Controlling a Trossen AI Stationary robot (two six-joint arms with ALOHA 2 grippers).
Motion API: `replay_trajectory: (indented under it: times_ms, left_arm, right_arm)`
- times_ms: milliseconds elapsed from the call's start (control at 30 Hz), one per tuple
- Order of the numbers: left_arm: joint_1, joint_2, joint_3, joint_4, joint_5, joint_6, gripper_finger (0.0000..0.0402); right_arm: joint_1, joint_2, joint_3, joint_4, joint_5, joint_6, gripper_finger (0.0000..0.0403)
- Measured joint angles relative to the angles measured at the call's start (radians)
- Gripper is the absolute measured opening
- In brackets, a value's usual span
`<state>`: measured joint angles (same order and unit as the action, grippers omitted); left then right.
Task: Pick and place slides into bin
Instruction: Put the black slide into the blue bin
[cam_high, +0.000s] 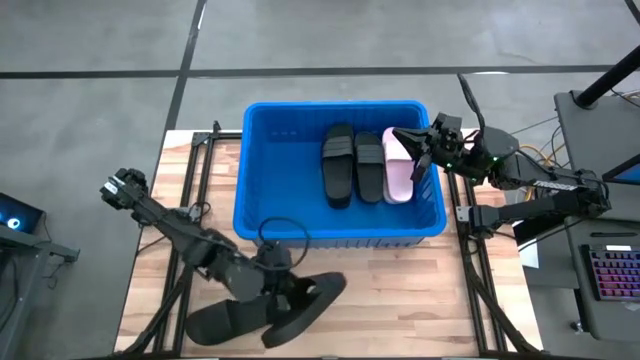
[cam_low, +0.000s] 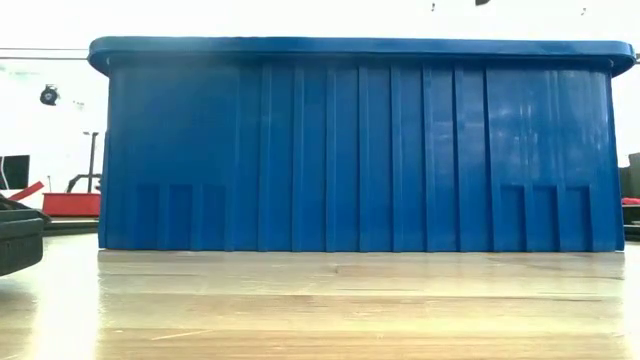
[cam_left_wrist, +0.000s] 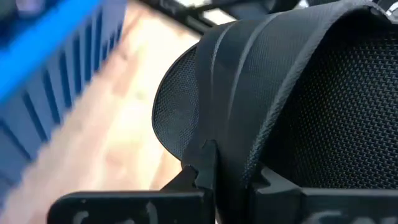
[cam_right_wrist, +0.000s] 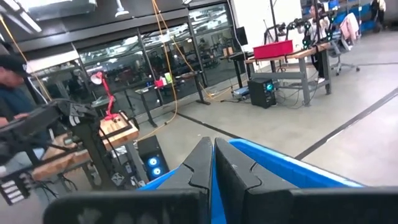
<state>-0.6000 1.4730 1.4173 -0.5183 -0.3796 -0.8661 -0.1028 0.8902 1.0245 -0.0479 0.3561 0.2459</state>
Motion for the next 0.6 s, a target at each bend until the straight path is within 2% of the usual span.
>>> replay_trajectory:
  times_ms: [233, 433, 600]
  left_arm:
    - [0.065, -0.019, 0.031, 0.091, -0.038, 0.223, 0.0000]
    - [0.145, -0.021, 0.089, 0.089, -0.135, 0.436, 0.0000]
    - [0.229, -0.021, 0.126, 0.087, -0.239, 0.555, 0.0000]
  right_arm:
    - [0.000, 0.000, 0.000, 0.000, -0.050, 0.043, 0.0009]
    - [0.000, 0.000, 0.000, 0.004, -0.071, 0.043, 0.0009]
    - [0.000, -0.005, 0.000, 0.007, -0.072, 0.043, 0.0009]
